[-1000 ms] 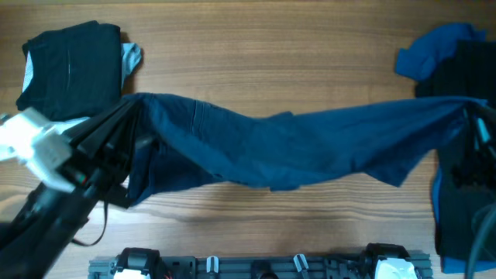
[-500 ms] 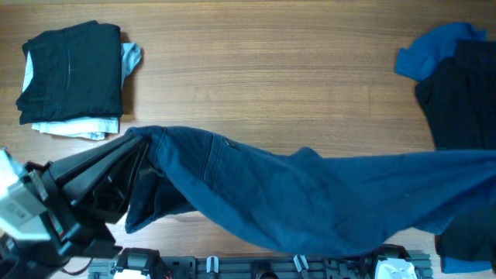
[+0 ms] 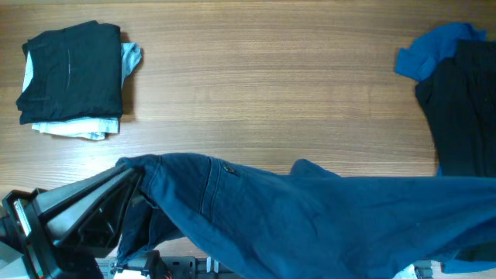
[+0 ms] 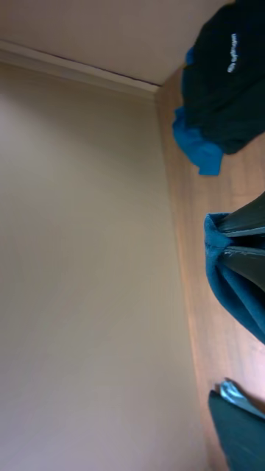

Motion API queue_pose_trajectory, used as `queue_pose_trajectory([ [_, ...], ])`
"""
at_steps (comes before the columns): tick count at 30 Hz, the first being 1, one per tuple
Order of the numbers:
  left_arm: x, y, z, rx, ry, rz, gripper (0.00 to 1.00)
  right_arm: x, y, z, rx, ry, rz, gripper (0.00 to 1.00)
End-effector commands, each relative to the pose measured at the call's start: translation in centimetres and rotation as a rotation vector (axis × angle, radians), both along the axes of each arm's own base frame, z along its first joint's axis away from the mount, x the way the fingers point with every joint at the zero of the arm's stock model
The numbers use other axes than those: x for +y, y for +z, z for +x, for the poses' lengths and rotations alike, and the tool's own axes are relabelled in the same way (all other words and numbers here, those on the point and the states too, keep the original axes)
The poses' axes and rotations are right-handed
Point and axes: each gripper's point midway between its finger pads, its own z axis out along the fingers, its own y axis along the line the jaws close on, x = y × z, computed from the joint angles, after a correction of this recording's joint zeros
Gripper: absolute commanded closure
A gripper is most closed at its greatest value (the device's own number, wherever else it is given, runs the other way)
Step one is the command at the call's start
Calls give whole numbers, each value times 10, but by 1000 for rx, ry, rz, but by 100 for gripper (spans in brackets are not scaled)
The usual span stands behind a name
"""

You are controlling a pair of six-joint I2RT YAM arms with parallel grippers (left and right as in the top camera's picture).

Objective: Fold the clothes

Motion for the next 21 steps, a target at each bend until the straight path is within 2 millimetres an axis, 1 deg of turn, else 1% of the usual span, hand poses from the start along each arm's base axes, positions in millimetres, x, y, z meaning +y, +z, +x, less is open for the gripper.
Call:
queue_pose_trajectory([
  [1, 7, 12, -4, -36, 43, -34, 96, -8, 7, -5, -32, -46, 1, 96],
  [4, 15, 14, 3, -29, 97, -56, 96, -9, 3, 10, 10, -44, -11, 96],
  [5, 17, 13, 6, -22, 118, -63, 96, -10, 2, 20, 33, -43, -18, 96],
  [7, 26, 11, 17, -2, 180, -85, 96, -11, -2, 40, 77, -42, -23, 96],
  [9, 35, 6, 31, 23, 245, -105, 96, -14, -7, 69, 136, -39, -42, 96],
  [10, 38, 4, 36, 32, 265, -111, 96, -17, -9, 80, 157, -49, -43, 96],
  [13, 38, 0, 49, 61, 268, -125, 96, -26, -15, 111, 211, -83, -49, 96],
  [15, 36, -2, 66, 88, 265, -132, 96, -28, -21, 133, 254, -81, -71, 96],
  [17, 34, -5, 86, 115, 264, -133, 96, -33, -26, 144, 279, -102, -74, 96],
  [21, 27, -17, 129, 193, 255, -131, 96, -39, -26, 153, 286, -132, -81, 96],
])
